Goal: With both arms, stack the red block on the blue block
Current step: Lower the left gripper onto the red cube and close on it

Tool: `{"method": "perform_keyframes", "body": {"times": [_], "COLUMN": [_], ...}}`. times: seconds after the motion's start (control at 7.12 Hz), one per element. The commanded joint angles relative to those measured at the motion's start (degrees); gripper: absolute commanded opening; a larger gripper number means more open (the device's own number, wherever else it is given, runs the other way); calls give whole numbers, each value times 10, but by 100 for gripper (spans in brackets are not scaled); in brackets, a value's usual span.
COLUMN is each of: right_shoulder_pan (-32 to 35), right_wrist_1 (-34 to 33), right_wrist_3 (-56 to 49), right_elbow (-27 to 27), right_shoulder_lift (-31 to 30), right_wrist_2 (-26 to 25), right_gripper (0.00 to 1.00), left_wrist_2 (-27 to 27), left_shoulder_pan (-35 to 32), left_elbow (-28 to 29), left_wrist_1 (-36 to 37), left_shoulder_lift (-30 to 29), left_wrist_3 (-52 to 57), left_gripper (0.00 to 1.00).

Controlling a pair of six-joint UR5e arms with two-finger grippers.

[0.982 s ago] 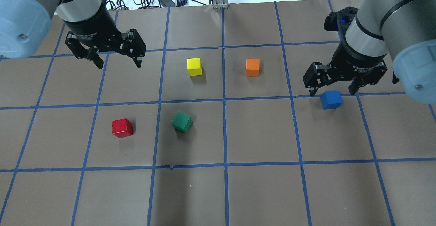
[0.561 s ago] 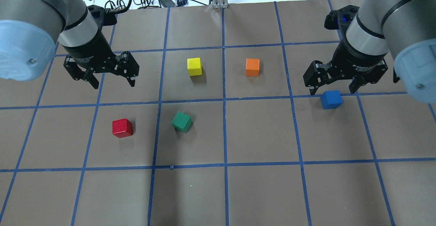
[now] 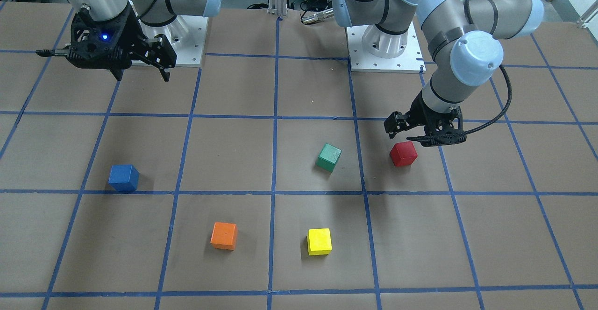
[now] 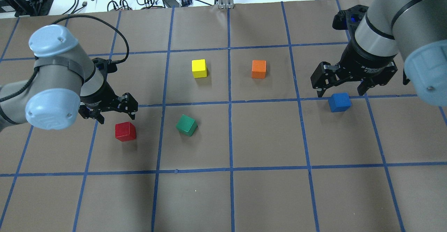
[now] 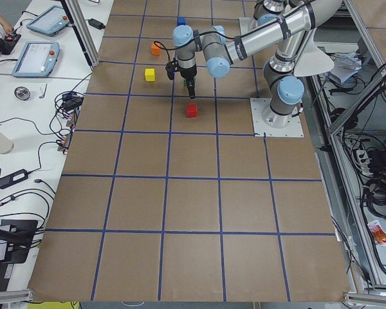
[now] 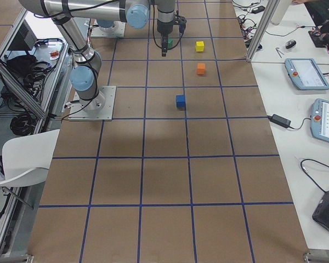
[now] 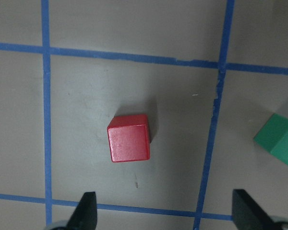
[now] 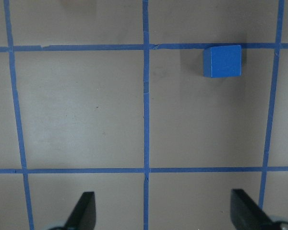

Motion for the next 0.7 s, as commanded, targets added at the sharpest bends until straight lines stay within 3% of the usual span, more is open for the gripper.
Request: {"method": "perform_keyframes", "body": {"times": [0.0, 0.42, 0.56], "right_shoulder_pan": [0, 0, 0], "right_wrist_1": [1, 3, 3], "right_wrist_3": [1, 1, 1], "right_elbow": [1, 2, 3], "right_shoulder_lift": [0, 0, -2], "right_wrist_2": [0, 0, 0], "right_gripper": [100, 100, 100], "left_wrist_2": [1, 12, 15], "left_shoulder_pan": [7, 42, 52], "left_elbow": [-32, -33, -36], "left_wrist_1": [68, 131, 137], "left_shoulder_lift": [-44, -94, -104], "left_wrist_3": [1, 85, 86], "left_gripper": [100, 100, 87]}}
